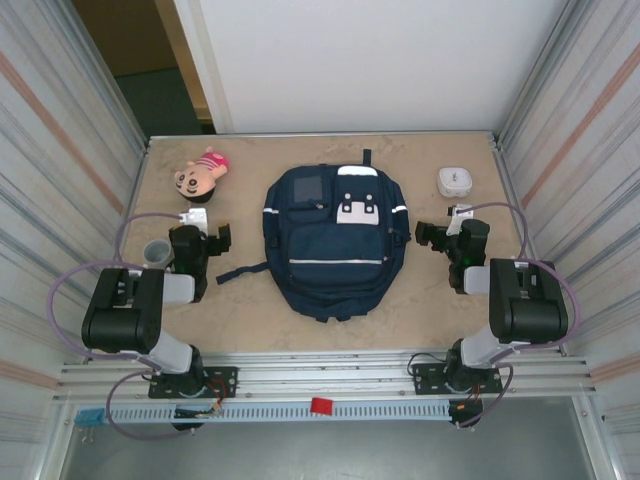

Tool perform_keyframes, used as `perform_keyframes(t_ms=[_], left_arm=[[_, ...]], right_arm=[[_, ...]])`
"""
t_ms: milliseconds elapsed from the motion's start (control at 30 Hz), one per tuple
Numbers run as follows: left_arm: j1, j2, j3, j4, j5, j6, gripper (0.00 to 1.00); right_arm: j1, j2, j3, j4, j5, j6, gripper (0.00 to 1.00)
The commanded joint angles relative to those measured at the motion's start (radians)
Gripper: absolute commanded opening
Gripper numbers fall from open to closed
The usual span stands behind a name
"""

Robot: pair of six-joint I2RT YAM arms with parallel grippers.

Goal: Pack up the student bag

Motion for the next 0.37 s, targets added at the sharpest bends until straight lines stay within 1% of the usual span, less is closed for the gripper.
perform_keyframes(t_ms=[0,333], left_arm=[[-0.005,-0.011,0.011,0.002,0.004,-0.005,0.99],[-0.005,-0.012,0.012,0.001,0.007,-0.005,0.99]], right_arm=[[-0.003,-0.004,0.002,0.026,-0.005,-0.02,0.99],[-0.004,-0.003,0.002,0.025,-0.005,-0.019,0.99]])
